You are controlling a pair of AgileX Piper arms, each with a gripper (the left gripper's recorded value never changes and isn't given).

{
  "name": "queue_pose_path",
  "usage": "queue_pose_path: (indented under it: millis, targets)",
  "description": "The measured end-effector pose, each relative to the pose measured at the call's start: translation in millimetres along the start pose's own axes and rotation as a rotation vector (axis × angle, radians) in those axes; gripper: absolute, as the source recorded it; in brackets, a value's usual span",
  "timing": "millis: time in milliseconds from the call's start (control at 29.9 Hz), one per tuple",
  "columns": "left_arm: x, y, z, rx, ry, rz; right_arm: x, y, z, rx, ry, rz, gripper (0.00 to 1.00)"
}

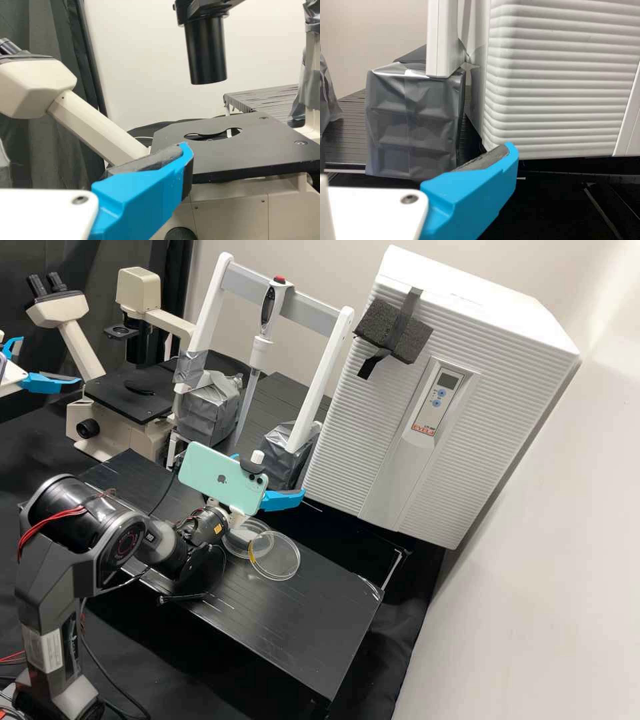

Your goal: Open the bottle

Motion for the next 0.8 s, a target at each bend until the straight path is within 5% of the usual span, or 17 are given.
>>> queue_pose_path:
  millis: [334, 401, 501, 702, 802]
  targets:
    - [0.0, -0.1, 0.9, 0.005, -0.010, -0.001, 0, 0.0, 0.0, 0.000, 0.000, 0.000, 1.00]
    - [-0.5, -0.9, 3.2, -0.020, -0.035, -0.006, 0, 0.0, 0.0, 0.000, 0.000, 0.000, 1.00]
    - [-3.3, -0.5, 11.4, -0.063, -0.115, -0.003, 0, 0.0, 0.0, 0.000, 0.000, 0.000, 1.00]
    - [-17.1, 6.4, 32.1, -0.068, -0.311, 0.046, 0, 0.0, 0.0, 0.000, 0.000, 0.000, 1.00]
    - [-22.7, 7.9, 37.3, -0.092, -0.377, 0.079, 0, 0.0, 0.0, 0.000, 0.000, 0.000, 1.00]
